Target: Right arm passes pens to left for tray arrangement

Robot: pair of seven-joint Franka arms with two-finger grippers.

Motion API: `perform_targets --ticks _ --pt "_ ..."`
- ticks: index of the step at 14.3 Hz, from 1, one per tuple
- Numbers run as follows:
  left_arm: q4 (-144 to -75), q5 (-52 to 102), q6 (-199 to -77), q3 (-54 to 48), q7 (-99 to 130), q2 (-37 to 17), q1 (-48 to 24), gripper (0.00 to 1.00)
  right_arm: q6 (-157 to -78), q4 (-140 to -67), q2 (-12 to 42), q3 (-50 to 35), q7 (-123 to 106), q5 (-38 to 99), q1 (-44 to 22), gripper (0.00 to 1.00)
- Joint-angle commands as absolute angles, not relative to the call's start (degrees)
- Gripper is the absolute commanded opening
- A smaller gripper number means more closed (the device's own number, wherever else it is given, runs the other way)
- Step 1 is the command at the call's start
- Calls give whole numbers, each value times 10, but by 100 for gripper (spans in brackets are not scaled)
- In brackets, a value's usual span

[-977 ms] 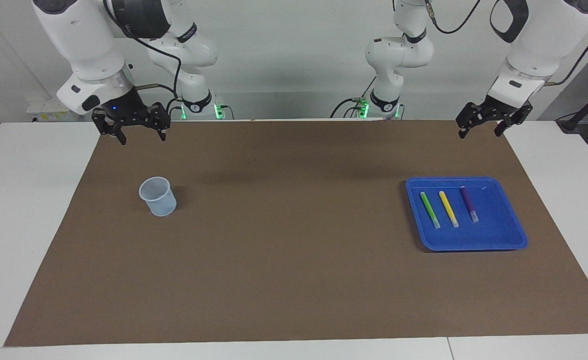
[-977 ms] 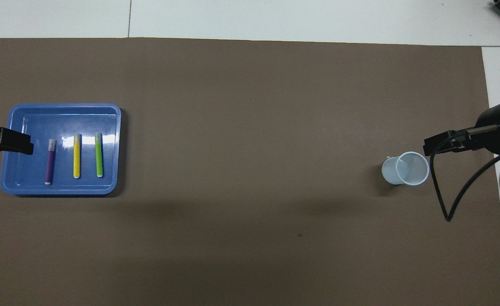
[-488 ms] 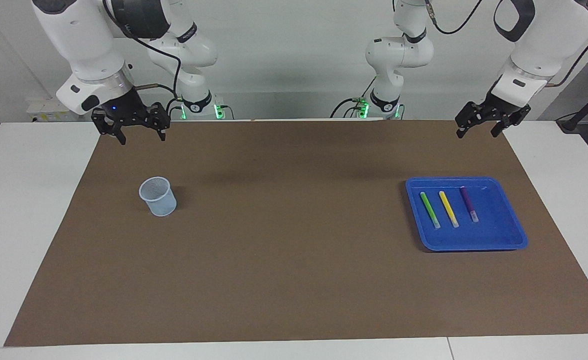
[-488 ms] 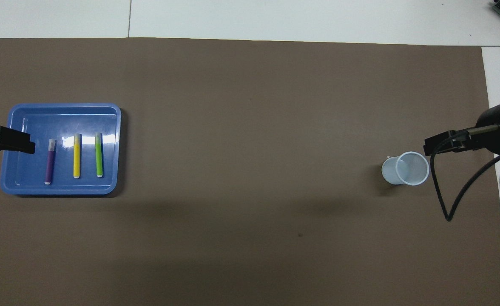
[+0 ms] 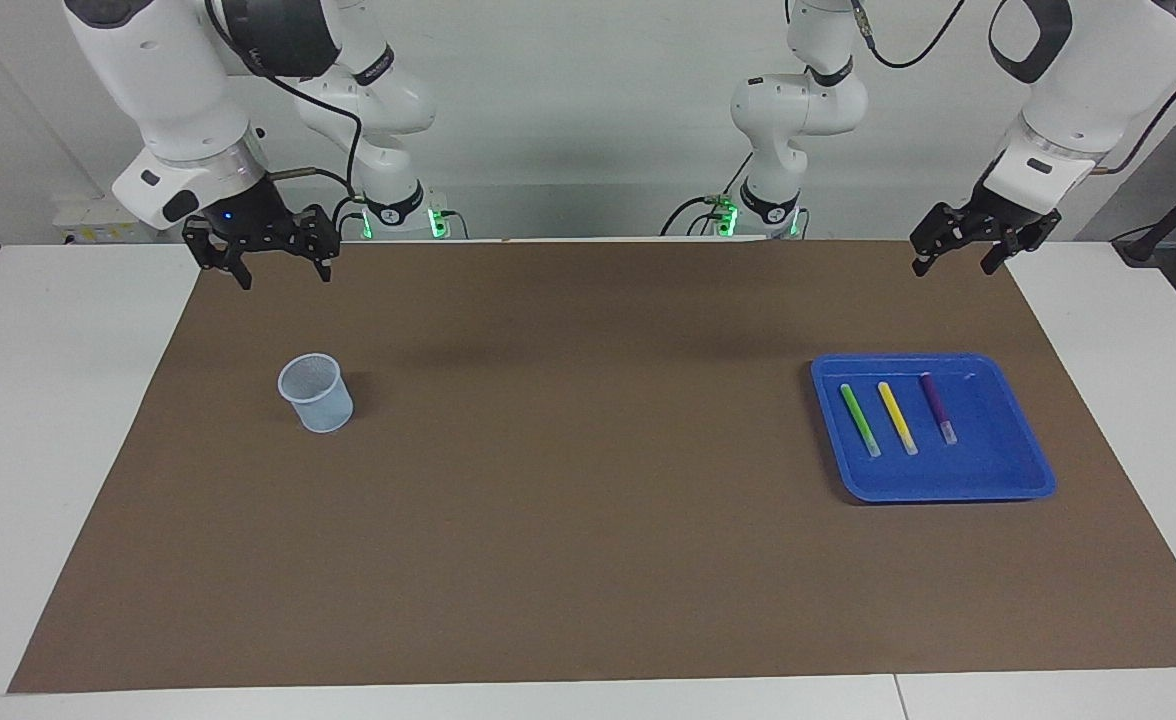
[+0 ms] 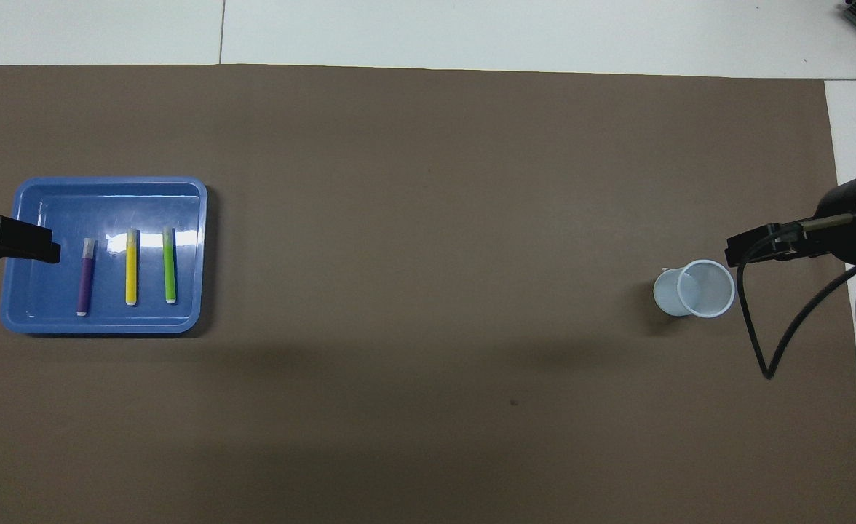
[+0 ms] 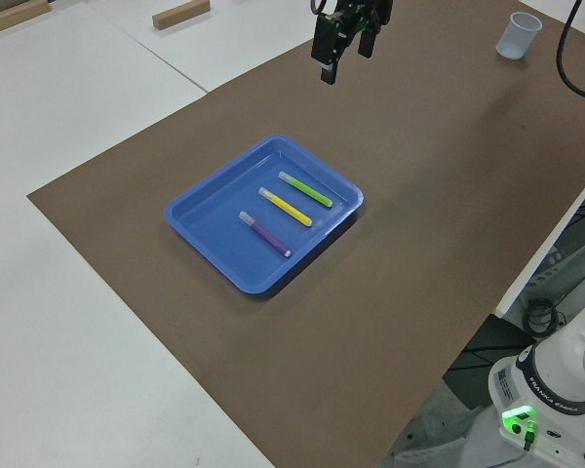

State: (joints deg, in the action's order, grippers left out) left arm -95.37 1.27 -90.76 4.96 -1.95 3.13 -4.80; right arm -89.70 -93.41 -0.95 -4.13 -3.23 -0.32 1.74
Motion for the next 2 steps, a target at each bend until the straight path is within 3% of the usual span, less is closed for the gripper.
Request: perform_targets --ticks 1,2 --pt "-953 18 -907 53 -15 32 -47 100 -896 -937 -15 -42 -40 -4 22 100" --pt "-953 18 -908 53 -15 32 -47 100 -896 -937 -15 -42 -40 -4 22 100"
